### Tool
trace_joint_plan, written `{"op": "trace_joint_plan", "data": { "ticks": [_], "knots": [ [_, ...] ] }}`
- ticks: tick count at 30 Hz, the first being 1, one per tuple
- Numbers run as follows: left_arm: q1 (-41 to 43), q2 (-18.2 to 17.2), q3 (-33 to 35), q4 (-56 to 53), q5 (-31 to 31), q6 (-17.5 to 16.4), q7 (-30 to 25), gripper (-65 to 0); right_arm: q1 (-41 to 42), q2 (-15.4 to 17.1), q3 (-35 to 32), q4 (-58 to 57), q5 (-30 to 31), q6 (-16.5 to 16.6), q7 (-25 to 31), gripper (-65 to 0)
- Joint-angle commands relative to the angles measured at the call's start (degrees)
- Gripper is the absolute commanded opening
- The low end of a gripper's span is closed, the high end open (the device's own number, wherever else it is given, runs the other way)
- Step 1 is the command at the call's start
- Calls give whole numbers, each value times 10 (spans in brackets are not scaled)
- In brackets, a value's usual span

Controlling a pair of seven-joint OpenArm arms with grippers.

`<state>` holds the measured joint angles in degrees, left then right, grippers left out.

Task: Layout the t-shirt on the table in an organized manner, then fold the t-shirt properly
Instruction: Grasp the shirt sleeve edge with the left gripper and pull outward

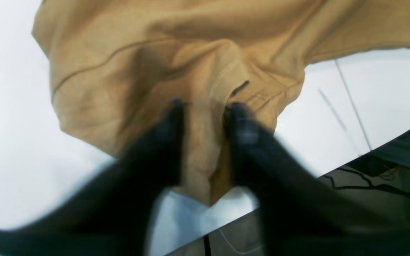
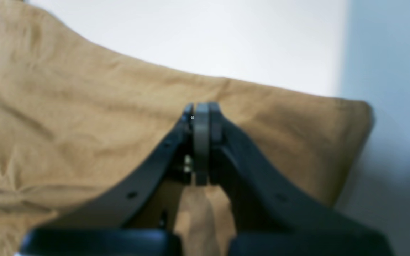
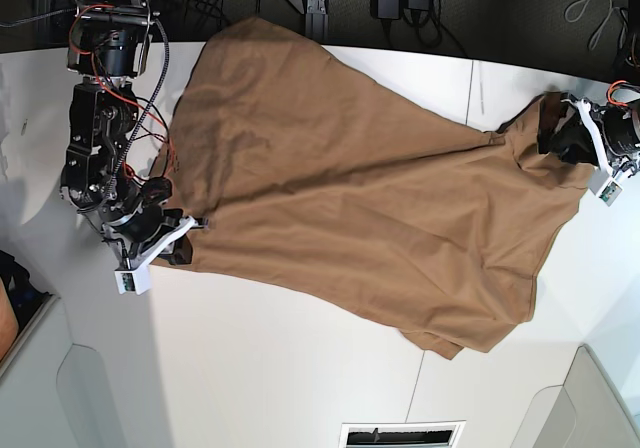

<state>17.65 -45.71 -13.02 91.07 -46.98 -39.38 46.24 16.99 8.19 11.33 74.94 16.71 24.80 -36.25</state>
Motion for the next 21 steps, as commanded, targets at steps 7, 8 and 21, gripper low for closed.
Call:
{"op": "trace_joint_plan", "data": {
  "ticks": [7,8,21],
  "knots": [
    [-3,-15,-6,8,-20,-6,38,-650,16,2,-20,-24,-2,0,16,-650],
    [-3,-16,-6,8,-27,-6,51,-650,16,2,-24,-32,-8,1,17,-650],
    [27,-70,-81,8,-165,-6,217,-650,17,46,-32,-76,-44,-1,46,-650]
  ]
}}
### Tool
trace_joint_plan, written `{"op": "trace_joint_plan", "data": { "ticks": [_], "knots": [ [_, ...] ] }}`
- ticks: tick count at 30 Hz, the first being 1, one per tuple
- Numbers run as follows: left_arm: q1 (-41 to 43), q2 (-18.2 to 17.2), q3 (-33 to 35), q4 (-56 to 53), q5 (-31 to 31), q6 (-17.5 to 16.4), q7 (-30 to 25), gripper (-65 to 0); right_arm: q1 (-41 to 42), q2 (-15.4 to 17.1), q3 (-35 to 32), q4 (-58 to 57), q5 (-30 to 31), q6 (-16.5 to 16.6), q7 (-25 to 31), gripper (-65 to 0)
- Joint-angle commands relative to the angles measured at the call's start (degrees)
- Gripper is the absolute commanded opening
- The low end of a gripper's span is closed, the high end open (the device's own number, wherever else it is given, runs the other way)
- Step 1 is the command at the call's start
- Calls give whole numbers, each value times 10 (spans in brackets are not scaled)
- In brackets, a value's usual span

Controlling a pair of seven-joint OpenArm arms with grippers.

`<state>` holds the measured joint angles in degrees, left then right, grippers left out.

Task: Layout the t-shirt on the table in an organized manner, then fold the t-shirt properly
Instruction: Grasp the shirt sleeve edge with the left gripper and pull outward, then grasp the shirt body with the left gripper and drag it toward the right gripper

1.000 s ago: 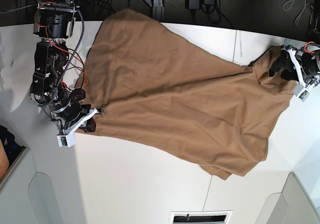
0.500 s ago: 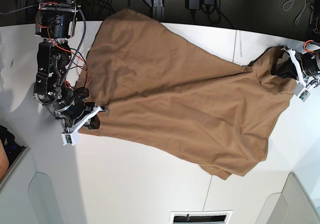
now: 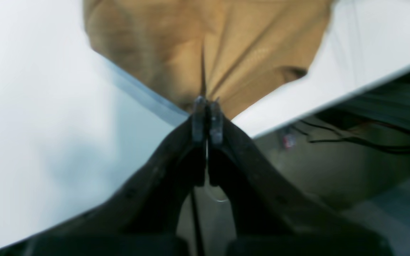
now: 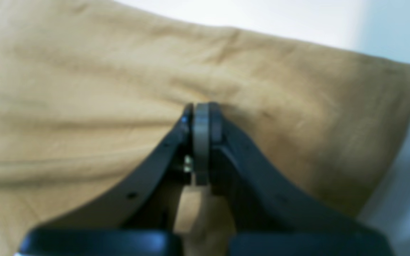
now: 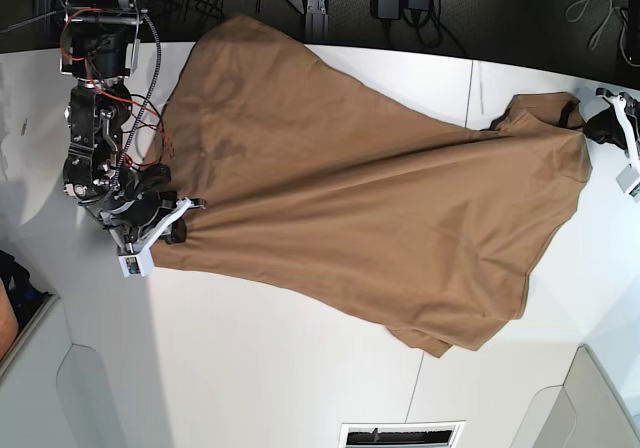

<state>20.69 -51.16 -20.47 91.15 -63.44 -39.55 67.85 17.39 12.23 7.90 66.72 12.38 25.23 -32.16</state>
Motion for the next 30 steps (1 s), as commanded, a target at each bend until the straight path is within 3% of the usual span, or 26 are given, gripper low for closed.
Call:
{"op": "trace_joint_plan", "data": {
  "ticks": [1,8,13,16,17,20,22,24,27,29,30],
  "knots": [
    [5,-20,-7,7,-19,-4,13,-650,13,8,2,6,5,-5,5,-650],
    [59,-22,-7,7,-123,-4,110,-650,13,11,2,7,37,-5,5,-650],
    [66,-22,-7,7,-126,-4,101,-650,11,11,2,39,68,-3,3,-650],
    [66,-22,-19,7,-126,-4,86,-554,12,11,2,68,75,-3,-6,-650],
    [66,-22,-28,7,-126,-4,81,-535,12,11,2,77,80,-3,-10,-635],
    [63,-22,-69,7,-126,-4,59,-526,13,11,2,87,87,-3,-13,-501],
    [51,-20,-103,7,-123,-4,36,-526,13,11,2,87,86,-4,-12,-477],
    [30,-11,-136,7,-91,-4,-12,-526,12,10,2,87,86,-4,-10,-494],
    [4,4,-149,7,-37,-4,-86,-555,12,10,2,87,83,-4,-10,-650],
    [-1,9,-126,7,-12,-4,-112,-650,12,10,2,87,72,-3,-10,-650],
    [-3,14,-109,7,0,-4,-125,-650,12,10,2,86,67,-4,-8,-650]
  ]
}}
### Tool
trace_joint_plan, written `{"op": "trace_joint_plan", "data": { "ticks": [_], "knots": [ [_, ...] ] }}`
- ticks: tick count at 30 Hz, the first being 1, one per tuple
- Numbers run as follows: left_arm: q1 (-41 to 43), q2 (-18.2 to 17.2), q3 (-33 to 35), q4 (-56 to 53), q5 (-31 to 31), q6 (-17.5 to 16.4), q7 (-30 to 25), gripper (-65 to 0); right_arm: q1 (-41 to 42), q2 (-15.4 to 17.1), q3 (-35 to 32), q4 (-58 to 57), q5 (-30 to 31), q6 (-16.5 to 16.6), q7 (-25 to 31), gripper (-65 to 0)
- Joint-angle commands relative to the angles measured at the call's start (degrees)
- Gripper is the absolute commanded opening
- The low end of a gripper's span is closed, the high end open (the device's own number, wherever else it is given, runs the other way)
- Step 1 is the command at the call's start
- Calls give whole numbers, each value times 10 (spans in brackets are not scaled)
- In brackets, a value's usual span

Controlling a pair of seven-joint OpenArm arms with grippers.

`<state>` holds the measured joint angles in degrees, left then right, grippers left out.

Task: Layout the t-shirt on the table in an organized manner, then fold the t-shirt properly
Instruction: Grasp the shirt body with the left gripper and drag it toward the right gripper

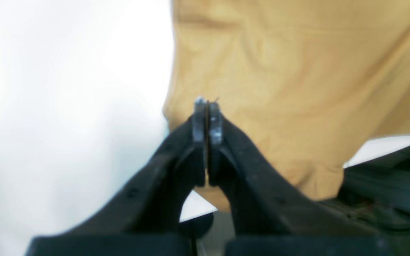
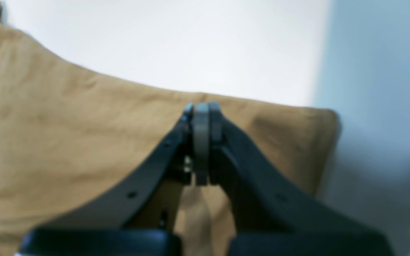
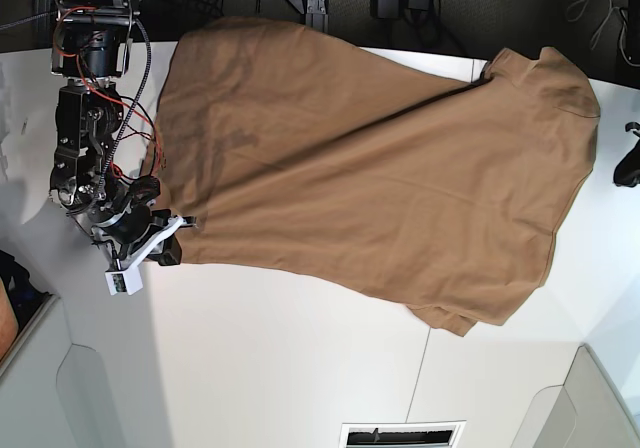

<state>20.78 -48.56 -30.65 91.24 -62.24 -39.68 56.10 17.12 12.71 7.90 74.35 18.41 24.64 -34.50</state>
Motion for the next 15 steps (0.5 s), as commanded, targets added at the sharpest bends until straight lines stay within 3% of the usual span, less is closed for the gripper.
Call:
{"op": "trace_joint_plan", "data": {
  "ticks": [1,7,11,15],
  "knots": [
    [-7,-5,13,6,4,-3,-22,-650,15,5,2,10,1,2,18,-650],
    [-10,41,127,6,173,-3,-162,-650,16,5,2,-15,-32,2,39,-650],
    [-10,65,168,-5,244,2,-174,-650,16,4,2,-40,-32,3,48,-650],
    [-25,70,196,-43,248,11,-173,-650,14,5,2,-47,-32,3,43,-650]
  ]
}}
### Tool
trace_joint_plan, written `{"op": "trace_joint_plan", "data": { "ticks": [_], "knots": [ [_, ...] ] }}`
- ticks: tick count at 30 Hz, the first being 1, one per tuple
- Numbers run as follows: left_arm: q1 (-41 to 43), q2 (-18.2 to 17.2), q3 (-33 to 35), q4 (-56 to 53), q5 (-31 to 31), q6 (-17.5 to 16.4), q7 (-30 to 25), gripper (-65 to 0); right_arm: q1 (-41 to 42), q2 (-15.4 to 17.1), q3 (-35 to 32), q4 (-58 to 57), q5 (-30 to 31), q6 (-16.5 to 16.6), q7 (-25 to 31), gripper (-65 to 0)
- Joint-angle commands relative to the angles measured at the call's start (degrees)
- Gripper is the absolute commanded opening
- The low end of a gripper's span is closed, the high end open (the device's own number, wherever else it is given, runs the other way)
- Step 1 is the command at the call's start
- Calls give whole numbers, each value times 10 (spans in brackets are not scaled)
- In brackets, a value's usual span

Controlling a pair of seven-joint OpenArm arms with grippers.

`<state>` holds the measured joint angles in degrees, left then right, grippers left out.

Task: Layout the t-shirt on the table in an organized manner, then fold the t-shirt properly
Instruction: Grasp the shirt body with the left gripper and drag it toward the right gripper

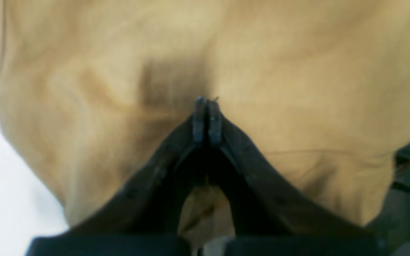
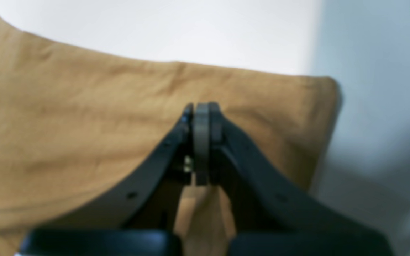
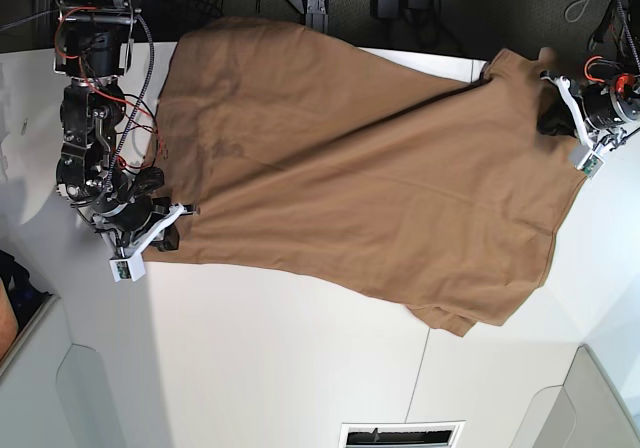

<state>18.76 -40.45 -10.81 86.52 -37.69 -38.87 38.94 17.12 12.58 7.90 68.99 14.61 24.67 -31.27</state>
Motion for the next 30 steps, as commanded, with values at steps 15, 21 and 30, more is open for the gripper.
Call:
{"op": "trace_joint_plan", "data": {
  "ticks": [15,21,30],
  "knots": [
    [-311,59,188,-252,121,102,28,-650,14,8,2,7,8,2,-38,-650],
    [-447,127,209,-376,151,102,25,-650,12,7,2,7,16,2,-50,-650],
    [-532,181,211,-416,150,95,42,-650,-3,7,2,8,73,2,-84,-650]
  ]
}}
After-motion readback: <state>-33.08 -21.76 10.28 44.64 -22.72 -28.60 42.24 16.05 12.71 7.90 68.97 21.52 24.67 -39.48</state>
